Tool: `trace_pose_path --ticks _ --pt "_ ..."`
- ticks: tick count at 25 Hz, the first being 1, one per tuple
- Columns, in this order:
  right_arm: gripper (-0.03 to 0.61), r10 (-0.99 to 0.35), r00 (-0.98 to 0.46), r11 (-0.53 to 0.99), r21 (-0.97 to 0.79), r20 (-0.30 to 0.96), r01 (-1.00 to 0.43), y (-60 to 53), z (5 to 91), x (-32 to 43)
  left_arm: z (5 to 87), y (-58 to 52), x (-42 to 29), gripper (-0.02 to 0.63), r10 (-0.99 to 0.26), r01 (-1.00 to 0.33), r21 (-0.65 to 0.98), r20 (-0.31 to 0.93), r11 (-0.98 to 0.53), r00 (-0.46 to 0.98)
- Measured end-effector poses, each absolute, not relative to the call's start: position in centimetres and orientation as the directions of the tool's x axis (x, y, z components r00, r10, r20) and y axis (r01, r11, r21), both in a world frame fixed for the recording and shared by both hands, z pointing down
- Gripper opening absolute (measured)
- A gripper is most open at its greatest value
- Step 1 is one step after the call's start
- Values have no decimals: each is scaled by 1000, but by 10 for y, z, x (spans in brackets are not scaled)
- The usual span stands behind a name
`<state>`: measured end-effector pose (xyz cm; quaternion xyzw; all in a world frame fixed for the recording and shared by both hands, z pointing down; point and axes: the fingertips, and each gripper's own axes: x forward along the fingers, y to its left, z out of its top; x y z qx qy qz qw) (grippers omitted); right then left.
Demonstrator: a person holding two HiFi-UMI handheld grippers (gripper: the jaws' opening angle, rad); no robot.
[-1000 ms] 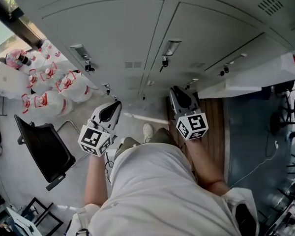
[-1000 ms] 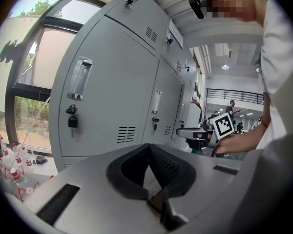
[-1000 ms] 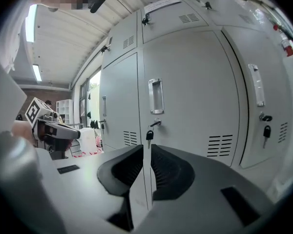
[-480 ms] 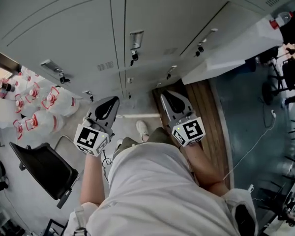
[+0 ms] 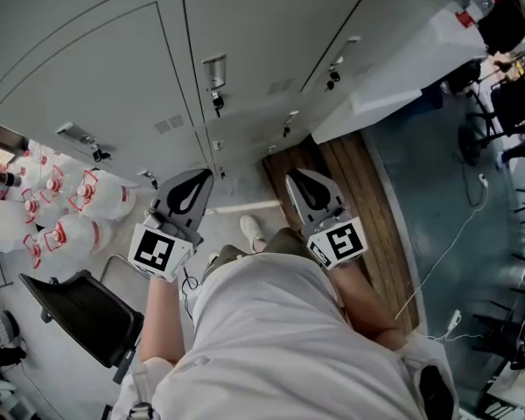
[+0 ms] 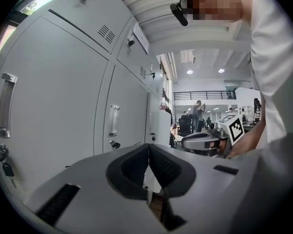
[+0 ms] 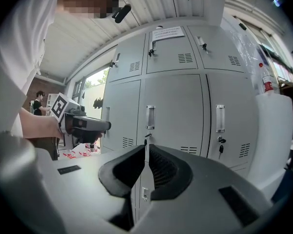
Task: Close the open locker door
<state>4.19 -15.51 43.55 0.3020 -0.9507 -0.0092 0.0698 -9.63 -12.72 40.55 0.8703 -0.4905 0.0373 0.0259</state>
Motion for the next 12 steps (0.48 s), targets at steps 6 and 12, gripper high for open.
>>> trace_pose_path --ticks 6,12 --pt "31 -587 -799 809 87 129 -581 -149 435 47 404 -127 -87 3 -839 -844 19 101 -536 535" --pt "28 -604 -787 797 72 130 -600 -151 436 52 406 -127 -85 3 -832 -837 28 104 -546 546"
